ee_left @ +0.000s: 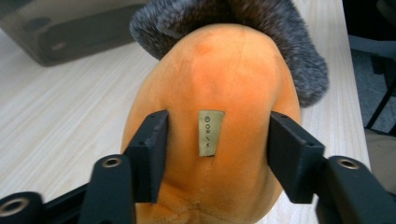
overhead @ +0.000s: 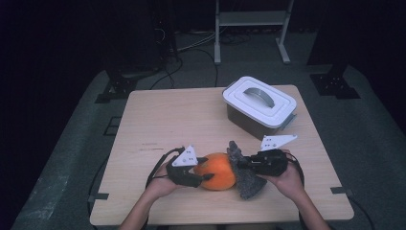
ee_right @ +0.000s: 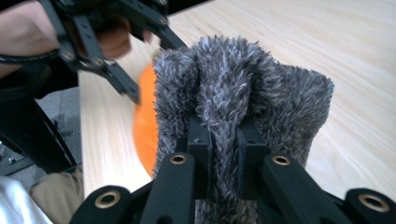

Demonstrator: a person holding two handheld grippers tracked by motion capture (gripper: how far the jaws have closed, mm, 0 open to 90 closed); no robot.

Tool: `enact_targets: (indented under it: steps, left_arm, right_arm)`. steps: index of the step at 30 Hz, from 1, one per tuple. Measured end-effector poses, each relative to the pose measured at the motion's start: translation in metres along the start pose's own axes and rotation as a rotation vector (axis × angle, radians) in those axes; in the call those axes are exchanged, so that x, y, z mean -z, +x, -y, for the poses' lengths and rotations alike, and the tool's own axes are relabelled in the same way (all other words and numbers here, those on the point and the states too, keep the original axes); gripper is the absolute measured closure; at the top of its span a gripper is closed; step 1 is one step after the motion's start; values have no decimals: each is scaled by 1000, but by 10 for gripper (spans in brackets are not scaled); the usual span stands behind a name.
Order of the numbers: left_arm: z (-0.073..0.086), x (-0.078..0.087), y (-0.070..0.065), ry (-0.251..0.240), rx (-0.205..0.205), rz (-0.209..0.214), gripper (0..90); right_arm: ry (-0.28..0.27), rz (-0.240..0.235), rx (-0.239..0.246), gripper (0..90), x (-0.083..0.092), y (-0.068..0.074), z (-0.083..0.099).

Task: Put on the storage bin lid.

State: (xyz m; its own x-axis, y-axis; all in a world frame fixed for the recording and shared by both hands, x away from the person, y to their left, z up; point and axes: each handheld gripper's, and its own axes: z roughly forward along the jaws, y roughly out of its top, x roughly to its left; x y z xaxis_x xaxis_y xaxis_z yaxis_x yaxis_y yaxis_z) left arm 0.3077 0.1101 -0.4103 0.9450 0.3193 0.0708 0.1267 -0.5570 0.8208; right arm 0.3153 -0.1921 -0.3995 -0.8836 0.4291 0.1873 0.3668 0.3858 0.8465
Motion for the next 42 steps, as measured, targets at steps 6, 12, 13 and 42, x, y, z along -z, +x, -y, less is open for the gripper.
enact_targets:
  steps: [6, 12, 13, 42]
  left_arm:
    - [-2, 3, 1, -24, 5, -52, 476]
    - [-4, 1, -3, -16, -9, -8, 444]
    - [-5, 1, -4, -15, -15, 6, 435]
    - [-2, -3, -4, 29, 37, 195, 300]
  right_arm:
    - [46, 14, -22, 787, -5, -8, 7]
    - [4, 23, -13, 788, 0, -4, 2]
    - [-6, 15, -8, 788, 0, -2, 0]
    - [72, -113, 2, 780, -5, 3, 1]
